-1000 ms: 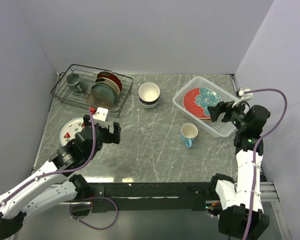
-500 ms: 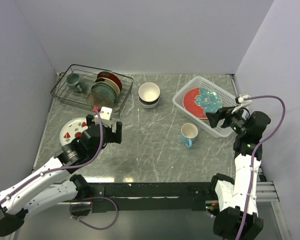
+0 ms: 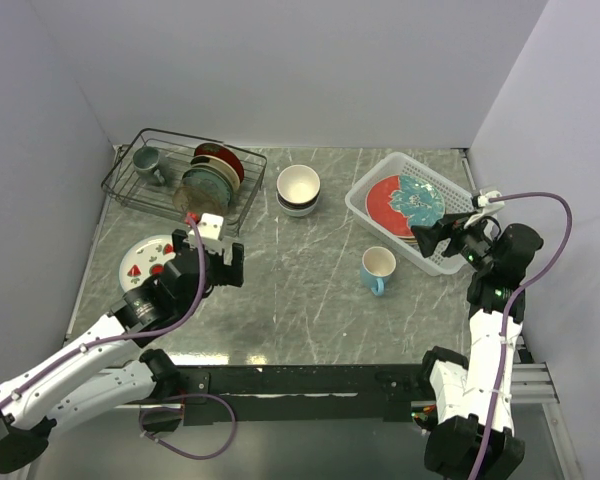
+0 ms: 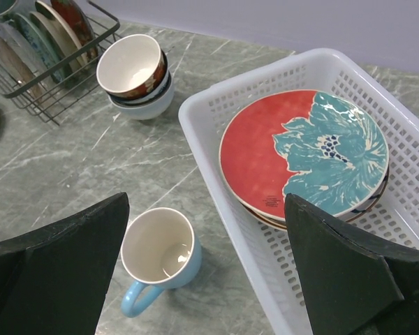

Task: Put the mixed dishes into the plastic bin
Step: Pick up the plate at the center of the board.

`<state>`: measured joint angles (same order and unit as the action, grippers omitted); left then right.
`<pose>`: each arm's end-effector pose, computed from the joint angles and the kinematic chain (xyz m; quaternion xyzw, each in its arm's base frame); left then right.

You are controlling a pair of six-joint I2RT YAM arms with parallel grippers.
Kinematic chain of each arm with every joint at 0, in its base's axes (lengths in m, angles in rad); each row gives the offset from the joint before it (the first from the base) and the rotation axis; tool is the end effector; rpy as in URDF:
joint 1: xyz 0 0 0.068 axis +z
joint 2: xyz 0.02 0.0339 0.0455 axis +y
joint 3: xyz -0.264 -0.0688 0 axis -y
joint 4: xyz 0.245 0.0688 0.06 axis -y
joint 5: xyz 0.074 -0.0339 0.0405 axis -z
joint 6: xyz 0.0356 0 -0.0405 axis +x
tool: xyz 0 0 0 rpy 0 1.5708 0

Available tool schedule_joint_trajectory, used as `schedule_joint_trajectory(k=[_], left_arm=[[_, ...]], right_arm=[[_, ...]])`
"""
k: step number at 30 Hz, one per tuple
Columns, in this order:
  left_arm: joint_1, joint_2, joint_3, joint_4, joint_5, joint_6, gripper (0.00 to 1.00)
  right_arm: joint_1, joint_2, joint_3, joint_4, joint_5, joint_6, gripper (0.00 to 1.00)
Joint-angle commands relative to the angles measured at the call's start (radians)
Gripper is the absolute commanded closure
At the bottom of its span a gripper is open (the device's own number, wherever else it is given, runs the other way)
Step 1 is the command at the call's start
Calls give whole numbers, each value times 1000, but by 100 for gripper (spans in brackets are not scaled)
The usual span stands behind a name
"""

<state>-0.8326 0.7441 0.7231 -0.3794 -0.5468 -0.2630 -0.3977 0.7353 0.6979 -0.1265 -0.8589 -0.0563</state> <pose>0.1268 -0.1119 0.3065 0.0824 0.8122 -0.0848 0.5712 0.1646 -0.0399 0.3255 -0.1476 0.7290 0.1770 0.6445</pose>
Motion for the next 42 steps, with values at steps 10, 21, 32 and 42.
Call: schedule_joint_trajectory(k=[10,21,32,42], left_arm=[[52,-172,-67,74,91,-237,1],[318,-111,-139,42,332,-444,1],[487,130,-113,-32,389,-516,1],[487,423,78,-176,177,-366,6]], right_arm=[[-15,-17,-3,42,-20,13,0],[-18,-17,0,36,-29,19,0],[-18,-16,2,36,-34,27,0],[-18,-11,6,31,-35,27,0]])
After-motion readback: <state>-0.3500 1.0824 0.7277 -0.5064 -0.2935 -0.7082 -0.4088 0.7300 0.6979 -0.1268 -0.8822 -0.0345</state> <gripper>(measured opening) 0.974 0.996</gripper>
